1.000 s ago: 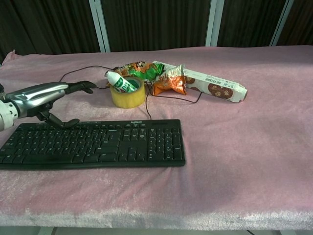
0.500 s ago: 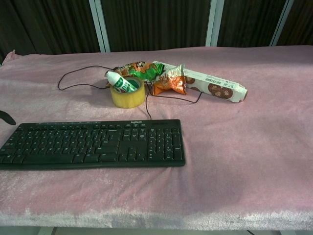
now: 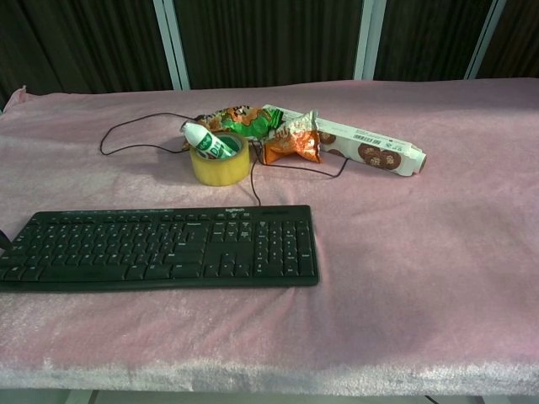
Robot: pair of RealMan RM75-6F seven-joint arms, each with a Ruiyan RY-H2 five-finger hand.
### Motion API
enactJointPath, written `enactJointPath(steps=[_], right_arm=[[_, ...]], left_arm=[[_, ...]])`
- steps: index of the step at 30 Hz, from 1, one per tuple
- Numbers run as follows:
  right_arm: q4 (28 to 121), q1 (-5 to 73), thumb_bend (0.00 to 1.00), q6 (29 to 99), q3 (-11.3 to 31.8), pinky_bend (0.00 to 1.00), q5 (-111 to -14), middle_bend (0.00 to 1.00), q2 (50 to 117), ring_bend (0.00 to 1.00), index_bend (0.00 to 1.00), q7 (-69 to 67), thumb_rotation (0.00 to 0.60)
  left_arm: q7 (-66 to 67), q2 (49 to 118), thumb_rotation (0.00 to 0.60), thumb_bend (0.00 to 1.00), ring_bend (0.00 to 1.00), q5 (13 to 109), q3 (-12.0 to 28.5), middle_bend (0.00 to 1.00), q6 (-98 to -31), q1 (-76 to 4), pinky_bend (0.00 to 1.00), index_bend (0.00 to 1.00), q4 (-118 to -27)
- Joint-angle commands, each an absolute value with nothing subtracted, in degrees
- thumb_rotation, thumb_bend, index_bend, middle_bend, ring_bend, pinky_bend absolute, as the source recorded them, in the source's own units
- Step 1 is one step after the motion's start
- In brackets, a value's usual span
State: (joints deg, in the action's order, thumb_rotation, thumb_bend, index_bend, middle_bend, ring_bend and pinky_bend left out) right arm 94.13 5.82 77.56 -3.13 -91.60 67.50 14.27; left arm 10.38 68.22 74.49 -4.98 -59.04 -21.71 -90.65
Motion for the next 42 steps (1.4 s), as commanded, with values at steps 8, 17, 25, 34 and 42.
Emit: enactJointPath(steps=[8,17,25,34,42], right_arm=[[94.1,5.8,0.41,77.7,-3.1,0.0,-91.5,0.0,67.7,0.0,0.0,14.5,0.6],[94.2,5.7,0.41,78.0,-3.1,0.0,-91.4,0.0,67.7,0.0,0.0,14.6,0.6],[94.2,5.7,0.41,78.1,-3.1,0.0,-91.4,0.0,67.6,0.0,0.0,14.5,0.6],[94.2,5.7,0.41,78.4,-3.0,0.0,-91.4,0.0,67.4,0.0,0.0,14.1,0.6],[94.2,5.5,0.41,78.8,-3.0,0.0,-91.3,0.0,67.2,0.0,0.0,13.9,0.6]], left_arm=[[10.4,68.5,0.6,0.69,1.0,74.6,-4.8,1.0,-58.3,-21.7,1.0,0.23,-90.0],[10.4,69.1,0.6,0.68,1.0,73.6,-4.8,1.0,-56.2,-21.8,1.0,0.23,-88.9],[10.2,69.5,0.6,0.68,1.0,73.0,-4.8,1.0,-54.6,-22.0,1.0,0.23,-88.0],[9.8,65.6,0.6,0.67,1.0,79.6,-4.2,1.0,-65.7,-18.5,1.0,0.16,-93.0],[3.0,62.5,0.578,0.46,0.21,92.6,-5.2,0.19,-93.6,-5.9,0.2,0.0,-94.3]])
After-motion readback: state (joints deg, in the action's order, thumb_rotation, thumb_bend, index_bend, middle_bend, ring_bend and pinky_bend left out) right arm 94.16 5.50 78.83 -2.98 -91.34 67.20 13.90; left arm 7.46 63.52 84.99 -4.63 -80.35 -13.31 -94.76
